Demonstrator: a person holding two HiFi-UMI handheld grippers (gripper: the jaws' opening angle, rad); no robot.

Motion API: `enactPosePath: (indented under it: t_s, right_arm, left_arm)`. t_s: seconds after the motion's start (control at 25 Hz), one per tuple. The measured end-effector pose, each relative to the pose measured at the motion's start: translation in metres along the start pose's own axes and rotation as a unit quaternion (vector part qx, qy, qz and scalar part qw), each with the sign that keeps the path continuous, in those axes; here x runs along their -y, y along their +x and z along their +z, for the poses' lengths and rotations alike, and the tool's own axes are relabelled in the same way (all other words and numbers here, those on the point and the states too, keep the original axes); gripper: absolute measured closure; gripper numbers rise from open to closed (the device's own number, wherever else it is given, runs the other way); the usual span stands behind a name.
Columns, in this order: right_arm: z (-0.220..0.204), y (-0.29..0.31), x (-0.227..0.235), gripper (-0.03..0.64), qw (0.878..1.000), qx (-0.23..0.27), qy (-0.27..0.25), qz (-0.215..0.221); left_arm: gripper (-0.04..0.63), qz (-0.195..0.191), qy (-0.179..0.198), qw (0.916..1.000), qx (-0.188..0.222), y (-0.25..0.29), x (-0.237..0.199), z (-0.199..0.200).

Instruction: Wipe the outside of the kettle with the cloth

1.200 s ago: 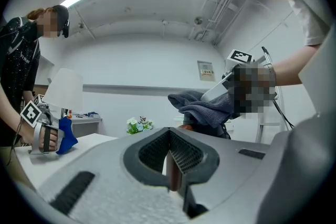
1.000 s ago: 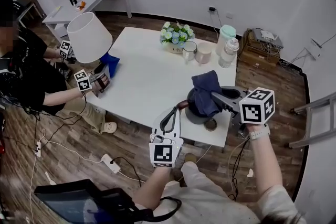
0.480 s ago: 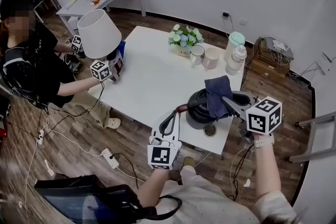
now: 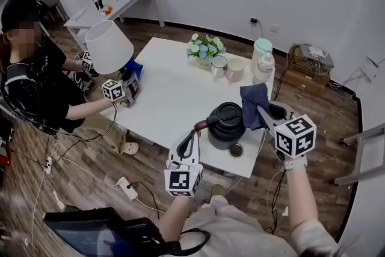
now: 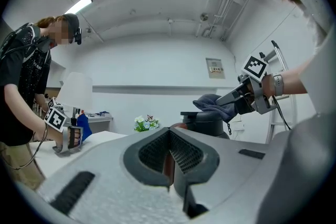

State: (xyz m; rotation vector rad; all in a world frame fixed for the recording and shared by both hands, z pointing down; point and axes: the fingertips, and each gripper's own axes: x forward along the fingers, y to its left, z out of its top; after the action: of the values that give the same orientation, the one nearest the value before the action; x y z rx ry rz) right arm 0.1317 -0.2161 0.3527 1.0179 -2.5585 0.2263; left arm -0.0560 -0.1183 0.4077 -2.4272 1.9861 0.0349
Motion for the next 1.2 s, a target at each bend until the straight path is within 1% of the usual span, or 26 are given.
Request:
enactPosePath:
  t_s: [0.12,0.2,0.28,0.36,0.48,0.56,0.64,0.72,0.84,1.0,1.2]
  right_arm:
    - [0.011,-0.015,0.009,0.561,0.999,0.029,-0.009,-0.045]
    - [0.020,-0.029,0.009,0.561,0.997,0.055,-0.006,-0.061]
    - [0.029,-0.044,0.002,0.561,0.995,0.079,-0.005,-0.068]
    - [0.036,-0.054,-0.016,0.561,0.993,0.101,-0.003,-0.053]
    - [0.033,-0.056,-0.053,0.561,0.993,0.118,0.027,0.011]
    - [0.018,-0.049,-0.072,0.561,0.992,0.114,0.046,0.041]
    - [-0.001,-0.040,-0.085,0.561,0.993,0.100,0.046,0.044]
    - [-0.015,-0.035,-0.093,0.561,0.993,0.101,0.055,0.038]
    - [-0.031,-0.035,-0.091,0.561,0.990,0.111,0.081,0.024]
    - [-0.073,-0.030,-0.095,0.561,0.992,0.084,0.092,0.008]
    - [-0.120,-0.012,-0.096,0.561,0.987,0.075,0.142,-0.011]
  left_arm:
    - [0.588,-0.002,0.003,1.0000,0.002,-0.003,-0.002,0.004]
    - [0.588,-0.007,0.004,1.0000,0.004,-0.006,0.001,0.010]
    - [0.588,-0.014,0.004,0.9999,0.006,-0.011,0.005,0.014]
    - [0.588,-0.018,0.002,0.9998,0.006,-0.016,0.007,0.016]
    - [0.588,-0.021,-0.009,0.9997,0.001,-0.024,0.010,0.009]
    - [0.588,-0.028,-0.011,0.9995,-0.005,-0.029,0.017,0.002]
    - [0.588,-0.036,-0.008,0.9993,-0.009,-0.034,0.023,-0.002]
    - [0.589,-0.043,-0.009,0.9990,-0.011,-0.038,0.026,-0.004]
    - [0.589,-0.051,-0.011,0.9985,-0.012,-0.040,0.028,-0.006]
    - [0.588,-0.059,-0.013,0.9981,-0.013,-0.053,0.035,-0.010]
    - [0.588,-0.073,-0.006,0.9972,-0.018,-0.062,0.043,-0.018]
